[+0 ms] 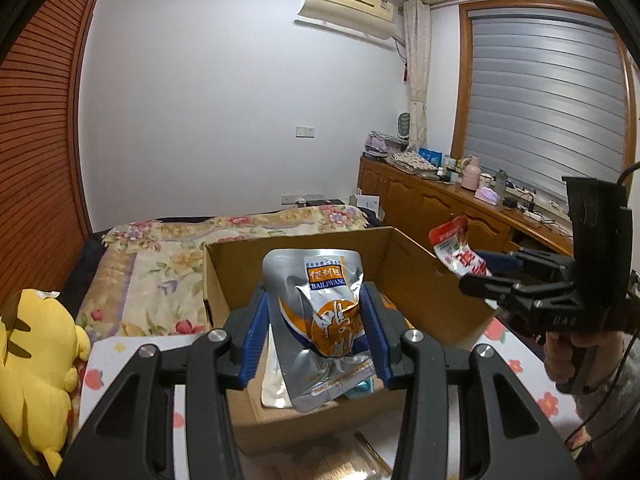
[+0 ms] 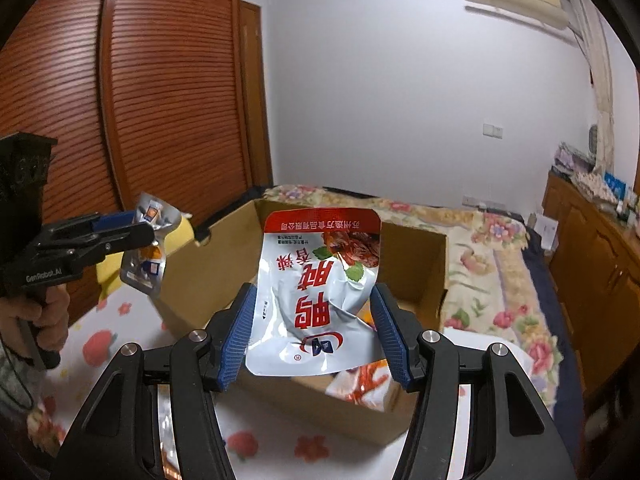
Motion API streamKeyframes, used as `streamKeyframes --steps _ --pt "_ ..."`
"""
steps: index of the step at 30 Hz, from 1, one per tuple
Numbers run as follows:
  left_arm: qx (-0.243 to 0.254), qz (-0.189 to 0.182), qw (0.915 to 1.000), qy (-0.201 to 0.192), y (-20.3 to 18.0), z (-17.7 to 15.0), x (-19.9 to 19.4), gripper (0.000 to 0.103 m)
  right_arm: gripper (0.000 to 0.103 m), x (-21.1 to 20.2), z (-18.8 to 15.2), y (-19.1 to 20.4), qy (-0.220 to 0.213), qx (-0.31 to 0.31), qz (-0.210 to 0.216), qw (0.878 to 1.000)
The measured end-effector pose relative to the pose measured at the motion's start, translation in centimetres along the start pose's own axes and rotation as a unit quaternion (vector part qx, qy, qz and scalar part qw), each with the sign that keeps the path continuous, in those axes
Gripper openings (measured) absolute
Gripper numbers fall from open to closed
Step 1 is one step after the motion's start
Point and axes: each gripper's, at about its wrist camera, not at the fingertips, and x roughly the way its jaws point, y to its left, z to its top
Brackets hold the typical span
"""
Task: Organize snacks
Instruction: 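Carry both pouches over the box and open both tools to drop them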
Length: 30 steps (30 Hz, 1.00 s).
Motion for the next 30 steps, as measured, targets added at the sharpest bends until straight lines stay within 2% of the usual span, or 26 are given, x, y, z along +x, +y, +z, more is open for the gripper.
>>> streamKeyframes --steps 15,30 --pt "-0.005 0.006 0.9998 0.019 1.3 -0.3 4.7 0.043 0.059 5.0 -0.9 -1.3 0.029 0.012 -0.002 0.999" --pt "-0.006 0.011 0.9987 0.049 0.8 -1.4 6.5 0.046 0.06 6.3 -2.0 -1.7 0.049 0.013 -0.007 0.999"
